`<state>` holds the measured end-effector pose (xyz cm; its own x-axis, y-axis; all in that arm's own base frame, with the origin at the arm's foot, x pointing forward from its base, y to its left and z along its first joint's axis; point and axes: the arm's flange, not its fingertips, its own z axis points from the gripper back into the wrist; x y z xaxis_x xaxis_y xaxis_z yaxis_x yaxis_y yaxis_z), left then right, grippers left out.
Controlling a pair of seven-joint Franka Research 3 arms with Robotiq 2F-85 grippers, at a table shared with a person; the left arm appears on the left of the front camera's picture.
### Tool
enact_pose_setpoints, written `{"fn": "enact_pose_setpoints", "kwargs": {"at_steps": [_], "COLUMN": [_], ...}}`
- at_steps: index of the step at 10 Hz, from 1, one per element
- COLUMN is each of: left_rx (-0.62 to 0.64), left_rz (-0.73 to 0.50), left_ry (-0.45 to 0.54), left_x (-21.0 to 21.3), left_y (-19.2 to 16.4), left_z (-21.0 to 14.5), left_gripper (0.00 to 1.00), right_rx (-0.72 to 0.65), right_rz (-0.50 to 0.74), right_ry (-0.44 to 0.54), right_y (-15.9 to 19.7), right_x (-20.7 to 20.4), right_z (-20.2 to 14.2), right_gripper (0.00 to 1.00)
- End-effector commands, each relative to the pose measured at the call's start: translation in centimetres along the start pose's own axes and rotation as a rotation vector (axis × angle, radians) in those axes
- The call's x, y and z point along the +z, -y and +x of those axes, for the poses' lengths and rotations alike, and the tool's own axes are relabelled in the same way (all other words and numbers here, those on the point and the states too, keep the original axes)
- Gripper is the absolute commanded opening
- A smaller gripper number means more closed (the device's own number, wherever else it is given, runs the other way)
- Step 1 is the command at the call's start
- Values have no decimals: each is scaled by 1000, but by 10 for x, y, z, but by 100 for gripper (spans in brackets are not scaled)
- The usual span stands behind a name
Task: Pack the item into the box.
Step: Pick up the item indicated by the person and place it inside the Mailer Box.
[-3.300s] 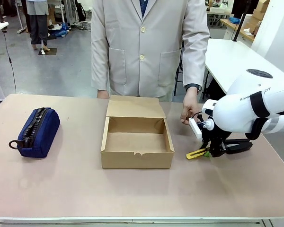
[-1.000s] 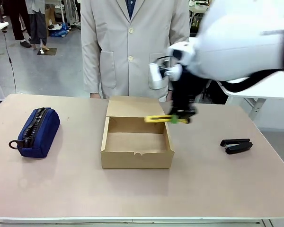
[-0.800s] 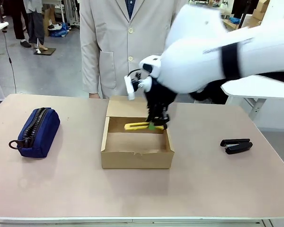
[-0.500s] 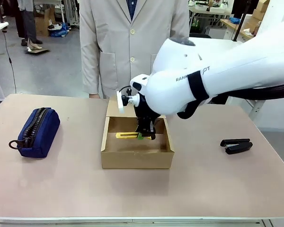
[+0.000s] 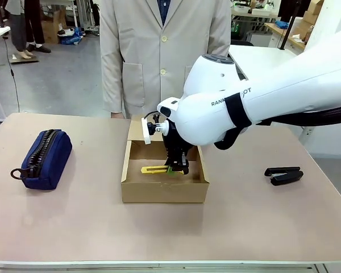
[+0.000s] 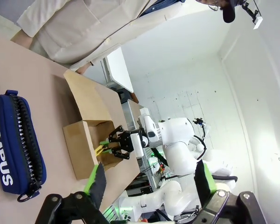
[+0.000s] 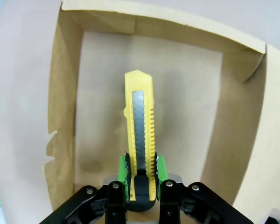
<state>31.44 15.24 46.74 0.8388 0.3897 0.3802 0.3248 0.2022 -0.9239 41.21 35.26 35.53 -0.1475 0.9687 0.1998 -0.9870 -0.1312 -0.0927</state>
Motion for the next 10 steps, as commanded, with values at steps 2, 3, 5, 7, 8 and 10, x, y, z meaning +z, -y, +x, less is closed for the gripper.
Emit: {"fn": "enact_pose_setpoints", "kwargs": {"at_steps": [2,3,5,7,8,10], "left_rx": [-20,-20,-20,-20,-20,-20], "left_rz": [-18,-18,-18,-18,-18,-18], "left_ry": [9,9,9,9,9,9], "left_x": [-1,-1,-1,-1,-1,-1], "left_y": [2,2,2,2,2,2], "left_z": [0,0,0,0,0,0], "left_gripper": [100,100,100,100,100,100], "right_rx": [-9,-10,-11,-14,-17,-24], "right_rz": [0,-1,-10,-17,-24,-53], "right_ry": [14,11,0,0,3,2], "right_y": [-6,-6,-6,-6,-5,-4], "right_x": [7,7,8,10,11,22], "right_z": [-3,-3,-3,-4,-5,-9], "right_gripper": [86,100,100,100,100,100]}}
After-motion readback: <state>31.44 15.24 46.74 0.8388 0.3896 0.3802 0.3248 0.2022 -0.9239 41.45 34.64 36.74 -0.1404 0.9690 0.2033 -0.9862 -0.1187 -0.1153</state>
